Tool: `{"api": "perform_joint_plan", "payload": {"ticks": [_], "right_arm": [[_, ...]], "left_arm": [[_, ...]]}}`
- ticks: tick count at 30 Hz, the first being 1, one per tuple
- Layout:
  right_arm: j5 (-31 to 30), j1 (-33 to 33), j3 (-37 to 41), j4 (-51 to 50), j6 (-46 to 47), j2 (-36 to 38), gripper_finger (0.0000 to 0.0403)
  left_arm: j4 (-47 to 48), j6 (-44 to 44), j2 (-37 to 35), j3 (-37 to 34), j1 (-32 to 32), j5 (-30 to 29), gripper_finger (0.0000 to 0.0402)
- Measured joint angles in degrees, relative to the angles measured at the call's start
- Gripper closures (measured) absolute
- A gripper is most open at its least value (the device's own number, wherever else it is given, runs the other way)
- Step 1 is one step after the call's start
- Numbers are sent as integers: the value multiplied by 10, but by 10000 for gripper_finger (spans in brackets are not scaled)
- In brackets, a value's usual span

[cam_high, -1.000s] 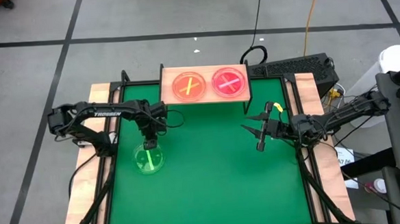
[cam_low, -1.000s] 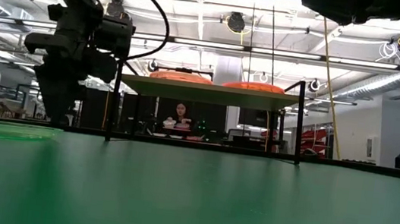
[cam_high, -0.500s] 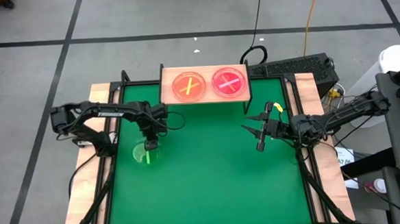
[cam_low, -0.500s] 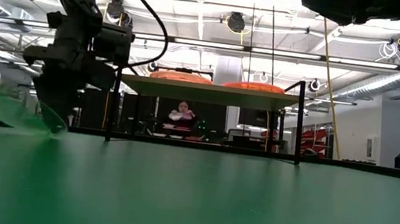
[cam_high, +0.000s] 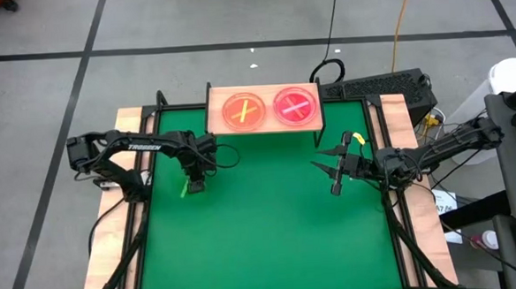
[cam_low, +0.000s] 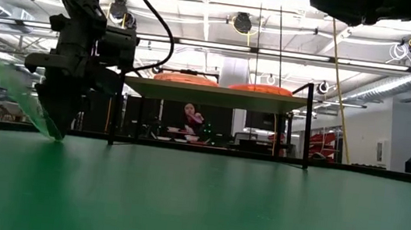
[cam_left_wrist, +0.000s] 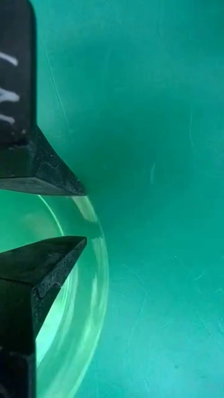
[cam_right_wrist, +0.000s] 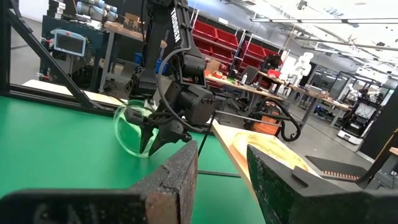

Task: Place and stack plates onto a shelf
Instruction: Stack the green plate on top of the orange plate on the shelf

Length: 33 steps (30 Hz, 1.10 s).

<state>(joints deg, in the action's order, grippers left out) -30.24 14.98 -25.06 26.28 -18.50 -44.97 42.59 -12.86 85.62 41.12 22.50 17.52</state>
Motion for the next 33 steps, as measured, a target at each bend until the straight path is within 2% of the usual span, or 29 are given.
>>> {"api": "perform_joint_plan", "payload": {"ticks": [7, 19, 24, 33], "right_arm": [[0, 0, 0, 0, 0, 0, 282], [0, 0, 0, -3, 3, 0, 282], [0, 0, 0, -9, 7, 0, 282], [0, 0, 0, -10, 8, 0, 282]], "left_arm": [[6, -4, 0, 5, 0, -1, 282], [20, -17, 0, 65, 0, -2, 282], [43, -38, 0, 66, 2, -35, 282], [40, -83, 0, 62, 20, -36, 282]]}}
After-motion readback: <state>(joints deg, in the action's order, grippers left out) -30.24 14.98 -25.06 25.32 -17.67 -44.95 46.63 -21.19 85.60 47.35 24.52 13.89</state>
